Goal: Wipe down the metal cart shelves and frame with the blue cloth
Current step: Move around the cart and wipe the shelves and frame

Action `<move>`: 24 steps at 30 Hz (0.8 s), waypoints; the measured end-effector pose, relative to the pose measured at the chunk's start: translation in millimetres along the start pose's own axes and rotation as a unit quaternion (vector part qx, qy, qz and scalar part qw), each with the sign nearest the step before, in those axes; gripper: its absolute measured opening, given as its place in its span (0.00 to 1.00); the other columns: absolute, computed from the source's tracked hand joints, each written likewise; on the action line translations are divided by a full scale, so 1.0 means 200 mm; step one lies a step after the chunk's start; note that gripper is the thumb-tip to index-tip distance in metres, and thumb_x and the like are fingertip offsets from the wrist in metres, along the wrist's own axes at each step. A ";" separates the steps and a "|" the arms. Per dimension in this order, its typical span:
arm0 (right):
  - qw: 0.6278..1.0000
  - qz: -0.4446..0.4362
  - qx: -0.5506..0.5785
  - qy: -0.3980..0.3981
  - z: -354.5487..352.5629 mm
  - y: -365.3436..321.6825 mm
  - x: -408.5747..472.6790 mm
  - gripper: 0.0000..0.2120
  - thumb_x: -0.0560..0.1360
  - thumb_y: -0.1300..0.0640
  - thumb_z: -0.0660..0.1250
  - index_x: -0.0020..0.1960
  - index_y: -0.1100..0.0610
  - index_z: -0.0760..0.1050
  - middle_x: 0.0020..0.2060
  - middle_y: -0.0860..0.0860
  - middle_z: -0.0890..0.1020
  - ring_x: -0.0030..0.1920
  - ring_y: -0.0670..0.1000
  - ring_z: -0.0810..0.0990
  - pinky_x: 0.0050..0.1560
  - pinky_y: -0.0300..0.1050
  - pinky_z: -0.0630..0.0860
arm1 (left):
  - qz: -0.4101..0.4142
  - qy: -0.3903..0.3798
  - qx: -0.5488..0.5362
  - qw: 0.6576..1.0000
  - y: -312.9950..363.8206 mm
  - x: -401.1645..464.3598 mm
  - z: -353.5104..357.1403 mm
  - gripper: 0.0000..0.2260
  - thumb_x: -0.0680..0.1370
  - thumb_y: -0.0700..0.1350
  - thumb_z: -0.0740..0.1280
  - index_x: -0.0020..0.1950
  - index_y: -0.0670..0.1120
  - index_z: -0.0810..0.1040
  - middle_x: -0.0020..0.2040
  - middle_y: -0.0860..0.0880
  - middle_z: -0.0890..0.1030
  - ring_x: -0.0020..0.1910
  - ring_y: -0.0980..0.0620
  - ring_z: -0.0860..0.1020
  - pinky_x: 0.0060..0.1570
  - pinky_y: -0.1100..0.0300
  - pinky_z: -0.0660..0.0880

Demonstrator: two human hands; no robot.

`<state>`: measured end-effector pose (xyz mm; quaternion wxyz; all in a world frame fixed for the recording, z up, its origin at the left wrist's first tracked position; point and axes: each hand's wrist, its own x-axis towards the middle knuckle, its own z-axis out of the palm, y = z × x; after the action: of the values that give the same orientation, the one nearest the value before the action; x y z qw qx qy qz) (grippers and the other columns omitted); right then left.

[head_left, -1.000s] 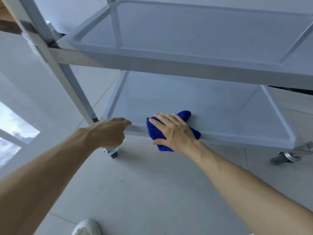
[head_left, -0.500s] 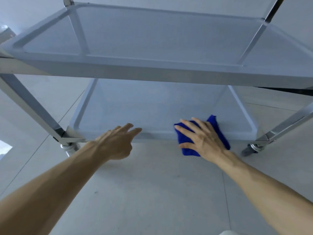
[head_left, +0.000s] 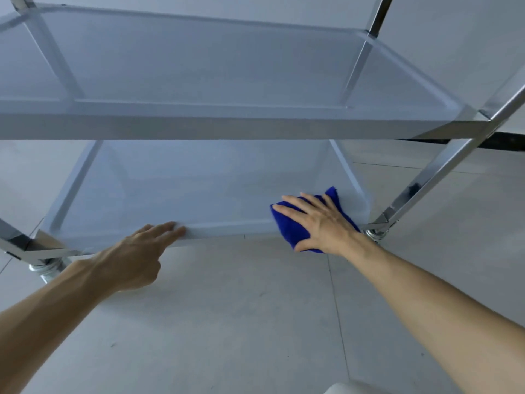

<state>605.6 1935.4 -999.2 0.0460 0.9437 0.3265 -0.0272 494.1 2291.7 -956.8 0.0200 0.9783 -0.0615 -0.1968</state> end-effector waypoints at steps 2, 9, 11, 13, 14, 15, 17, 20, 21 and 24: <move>0.999 0.041 0.022 -0.015 0.02 0.15 -0.10 0.51 0.66 0.44 0.78 0.79 0.40 0.49 0.79 0.42 0.53 0.77 0.57 0.57 0.72 0.61 0.59 | 0.004 0.004 0.010 1.000 -0.01 0.00 0.00 0.37 0.78 0.35 0.57 0.80 0.52 0.41 0.81 0.54 0.46 0.79 0.53 0.51 0.70 0.67 0.47; 0.978 0.127 0.166 0.012 0.02 0.35 -0.33 0.39 0.74 0.61 0.74 0.79 0.47 0.59 0.78 0.46 0.59 0.75 0.52 0.60 0.73 0.45 0.56 | -0.005 -0.013 0.030 0.999 0.01 0.01 -0.04 0.33 0.79 0.38 0.55 0.80 0.57 0.47 0.81 0.57 0.50 0.78 0.53 0.57 0.73 0.60 0.58; 0.957 0.158 0.239 0.042 0.01 0.33 -0.38 0.35 0.76 0.60 0.72 0.78 0.46 0.61 0.78 0.43 0.60 0.76 0.48 0.60 0.72 0.41 0.56 | 0.018 0.008 0.074 0.997 0.07 0.01 -0.10 0.28 0.81 0.42 0.55 0.80 0.57 0.53 0.80 0.57 0.56 0.75 0.53 0.63 0.69 0.57 0.67; 0.921 0.189 0.326 0.103 -0.01 0.29 -0.44 0.31 0.78 0.59 0.70 0.76 0.44 0.64 0.76 0.38 0.62 0.74 0.39 0.61 0.72 0.41 0.59 | 0.069 0.081 0.105 0.989 0.18 0.02 -0.18 0.24 0.81 0.44 0.58 0.76 0.55 0.63 0.77 0.55 0.65 0.71 0.51 0.70 0.63 0.53 0.74; 0.897 0.202 0.369 0.140 -0.03 0.27 -0.47 0.28 0.78 0.59 0.70 0.74 0.43 0.66 0.73 0.36 0.65 0.71 0.35 0.64 0.70 0.41 0.63 | 0.123 0.143 0.102 0.977 0.24 0.02 -0.22 0.21 0.79 0.43 0.61 0.73 0.53 0.70 0.72 0.52 0.72 0.66 0.48 0.76 0.57 0.51 0.79; 0.869 0.215 0.409 0.178 -0.05 0.24 -0.50 0.27 0.78 0.60 0.70 0.72 0.42 0.68 0.70 0.36 0.68 0.66 0.33 0.68 0.66 0.41 0.69 | 0.174 0.203 0.088 0.960 0.31 0.02 -0.27 0.19 0.77 0.43 0.63 0.68 0.51 0.75 0.66 0.50 0.78 0.59 0.46 0.81 0.50 0.49 0.81; 0.803 0.240 0.485 0.249 -0.11 0.19 -0.56 0.24 0.78 0.59 0.69 0.68 0.39 0.70 0.64 0.42 0.76 0.56 0.41 0.78 0.49 0.43 0.78 | 0.254 0.288 0.053 0.922 0.51 -0.01 -0.40 0.16 0.76 0.45 0.61 0.62 0.48 0.80 0.59 0.49 0.82 0.51 0.45 0.83 0.44 0.51 0.81; 0.719 0.271 0.536 0.350 -0.23 0.16 -0.67 0.21 0.79 0.57 0.69 0.68 0.42 0.70 0.59 0.40 0.80 0.55 0.42 0.81 0.46 0.37 0.78 | 0.348 0.362 0.032 0.864 0.83 -0.08 -0.62 0.14 0.78 0.43 0.61 0.60 0.47 0.80 0.57 0.50 0.82 0.51 0.45 0.81 0.46 0.51 0.78; 0.695 0.278 0.541 0.382 -0.27 0.17 -0.70 0.20 0.79 0.58 0.69 0.68 0.45 0.70 0.57 0.39 0.80 0.53 0.38 0.81 0.44 0.31 0.76 | 0.365 0.390 0.040 0.845 0.92 -0.10 -0.68 0.13 0.79 0.42 0.61 0.60 0.47 0.81 0.56 0.50 0.82 0.50 0.45 0.81 0.46 0.50 0.77; 0.647 0.307 0.518 0.468 -0.39 0.22 -0.76 0.21 0.79 0.54 0.68 0.70 0.49 0.68 0.59 0.38 0.79 0.55 0.34 0.78 0.50 0.26 0.73 | 0.354 0.452 0.071 0.815 1.10 -0.13 -0.83 0.12 0.79 0.42 0.62 0.61 0.46 0.79 0.57 0.49 0.82 0.52 0.43 0.79 0.46 0.46 0.74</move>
<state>514.8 1816.0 -905.8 -0.6039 0.7470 -0.0714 0.2688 510.4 2079.0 -780.1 0.0447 0.8664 -0.4015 0.2936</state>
